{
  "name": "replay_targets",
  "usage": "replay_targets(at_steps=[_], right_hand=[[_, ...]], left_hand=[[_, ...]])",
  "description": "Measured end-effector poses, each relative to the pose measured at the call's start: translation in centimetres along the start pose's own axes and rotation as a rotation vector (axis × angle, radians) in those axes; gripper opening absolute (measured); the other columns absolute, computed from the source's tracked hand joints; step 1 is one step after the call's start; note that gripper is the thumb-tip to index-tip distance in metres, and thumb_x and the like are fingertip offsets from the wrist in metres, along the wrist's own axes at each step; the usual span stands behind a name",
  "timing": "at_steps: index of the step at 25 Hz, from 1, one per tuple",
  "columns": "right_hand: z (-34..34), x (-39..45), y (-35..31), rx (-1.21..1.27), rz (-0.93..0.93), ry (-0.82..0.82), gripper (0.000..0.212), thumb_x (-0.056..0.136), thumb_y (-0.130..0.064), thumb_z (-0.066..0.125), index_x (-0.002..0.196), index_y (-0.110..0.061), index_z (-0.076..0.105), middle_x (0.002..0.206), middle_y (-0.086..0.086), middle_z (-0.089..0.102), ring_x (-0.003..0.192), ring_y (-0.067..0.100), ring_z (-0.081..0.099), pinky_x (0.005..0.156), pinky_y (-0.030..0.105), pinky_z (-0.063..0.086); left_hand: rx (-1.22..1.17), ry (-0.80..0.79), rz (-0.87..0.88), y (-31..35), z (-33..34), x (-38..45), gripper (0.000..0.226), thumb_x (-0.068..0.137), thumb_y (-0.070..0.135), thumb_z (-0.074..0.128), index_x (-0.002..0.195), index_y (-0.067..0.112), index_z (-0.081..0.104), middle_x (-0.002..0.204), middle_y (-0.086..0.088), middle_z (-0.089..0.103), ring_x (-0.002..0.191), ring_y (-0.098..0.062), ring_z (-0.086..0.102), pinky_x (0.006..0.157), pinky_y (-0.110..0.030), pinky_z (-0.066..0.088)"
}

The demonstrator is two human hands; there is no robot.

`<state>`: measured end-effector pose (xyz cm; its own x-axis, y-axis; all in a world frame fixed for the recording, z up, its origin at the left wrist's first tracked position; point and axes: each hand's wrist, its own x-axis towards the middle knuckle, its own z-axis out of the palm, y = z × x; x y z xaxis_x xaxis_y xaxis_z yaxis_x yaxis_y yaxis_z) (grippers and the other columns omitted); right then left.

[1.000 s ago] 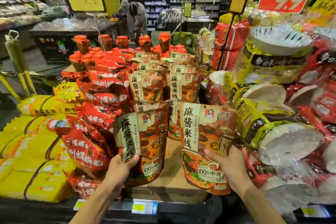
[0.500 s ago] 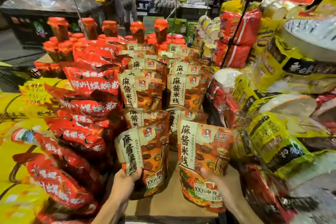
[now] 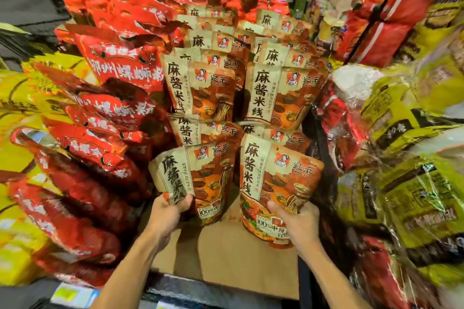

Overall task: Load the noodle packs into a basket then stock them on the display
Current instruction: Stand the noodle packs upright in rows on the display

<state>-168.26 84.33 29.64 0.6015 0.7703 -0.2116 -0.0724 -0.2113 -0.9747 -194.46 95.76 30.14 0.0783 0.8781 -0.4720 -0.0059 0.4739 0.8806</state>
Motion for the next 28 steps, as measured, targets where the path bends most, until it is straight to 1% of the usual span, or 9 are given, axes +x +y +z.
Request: replay_targets(at_steps=[4,7,9,11,13,16,20,24,28], right_hand=[[-0.5,1.7,0.9,-0.014,-0.001,-0.059,0.039,0.07,-0.013,0.089,0.105,-0.014,0.073,0.098,-0.002,0.08,0.094,0.018,0.077,0.08,0.039,0.06],[-1.6,1.9,1.3,-0.044,0.022,-0.119,0.037,0.07,-0.007,0.088,0.103,-0.015,0.074,0.096,-0.007,0.08,0.092,0.013,0.076,0.077,0.029,0.062],[-2.4,1.4,1.5,-0.07,0.037,-0.163,0.04,0.068,-0.006,0.089,0.103,-0.016,0.074,0.096,-0.007,0.08,0.092,0.011,0.076,0.077,0.026,0.061],[-2.8,0.8,1.8,-0.049,0.055,-0.215,0.049,0.066,-0.001,0.088,0.11,-0.016,0.071,0.102,-0.006,0.079,0.096,0.012,0.075,0.074,0.021,0.059],[-2.7,0.4,1.9,-0.011,0.061,-0.229,0.054,0.067,0.002,0.087,0.114,-0.017,0.069,0.105,-0.007,0.079,0.098,0.009,0.074,0.075,0.018,0.058],[-2.1,0.8,1.5,-0.052,0.019,-0.189,0.048,0.068,-0.007,0.088,0.11,-0.022,0.07,0.104,-0.012,0.078,0.099,0.007,0.073,0.085,0.027,0.058],[-1.1,2.7,0.9,-0.081,-0.02,-0.165,0.046,0.073,-0.009,0.089,0.112,-0.024,0.07,0.106,-0.014,0.077,0.102,0.006,0.072,0.091,0.033,0.056],[0.3,4.0,0.6,-0.026,-0.034,-0.168,0.062,0.073,-0.011,0.089,0.128,-0.016,0.062,0.115,-0.003,0.076,0.106,0.009,0.071,0.093,0.035,0.058],[0.2,4.8,0.7,0.0,-0.066,-0.247,0.064,0.074,-0.006,0.086,0.132,-0.016,0.061,0.125,0.003,0.073,0.118,0.02,0.068,0.099,0.045,0.055]], left_hand=[[0.003,-0.018,0.014,-0.7,-1.2,2.4,0.017,0.093,0.001,0.066,0.107,0.008,0.074,0.104,-0.012,0.077,0.106,-0.036,0.07,0.097,-0.059,0.053],[0.074,-0.057,0.066,-1.3,-2.0,2.8,0.023,0.088,-0.003,0.07,0.107,0.009,0.074,0.099,-0.004,0.079,0.101,-0.027,0.071,0.094,-0.048,0.055],[0.169,-0.102,0.12,-1.9,-2.6,2.4,0.037,0.077,-0.004,0.079,0.111,0.009,0.074,0.103,-0.002,0.079,0.101,-0.021,0.073,0.092,-0.043,0.056],[0.243,-0.09,0.154,-2.9,-3.0,2.0,0.046,0.066,0.001,0.089,0.11,0.011,0.076,0.103,0.0,0.079,0.099,-0.017,0.074,0.088,-0.038,0.058],[0.257,-0.043,0.18,-3.3,-2.8,1.8,0.045,0.064,0.001,0.09,0.106,0.01,0.076,0.098,0.003,0.079,0.095,-0.012,0.074,0.081,-0.029,0.061],[0.255,-0.021,0.195,-2.6,-2.2,2.6,0.04,0.076,-0.014,0.076,0.112,0.005,0.074,0.105,-0.003,0.078,0.096,-0.011,0.073,0.09,-0.037,0.059],[0.243,-0.063,0.168,-1.7,-2.0,5.0,0.036,0.083,-0.015,0.069,0.114,0.004,0.073,0.107,-0.008,0.078,0.103,-0.027,0.073,0.094,-0.049,0.057],[0.332,-0.059,0.226,-0.5,-1.7,6.6,0.034,0.084,-0.014,0.07,0.111,0.007,0.072,0.087,0.019,0.076,0.088,0.001,0.071,0.082,-0.022,0.057],[0.276,0.001,0.205,0.2,-1.2,7.5,0.029,0.087,-0.008,0.07,0.113,0.004,0.07,0.099,0.001,0.072,0.096,-0.019,0.067,0.086,-0.031,0.053]])
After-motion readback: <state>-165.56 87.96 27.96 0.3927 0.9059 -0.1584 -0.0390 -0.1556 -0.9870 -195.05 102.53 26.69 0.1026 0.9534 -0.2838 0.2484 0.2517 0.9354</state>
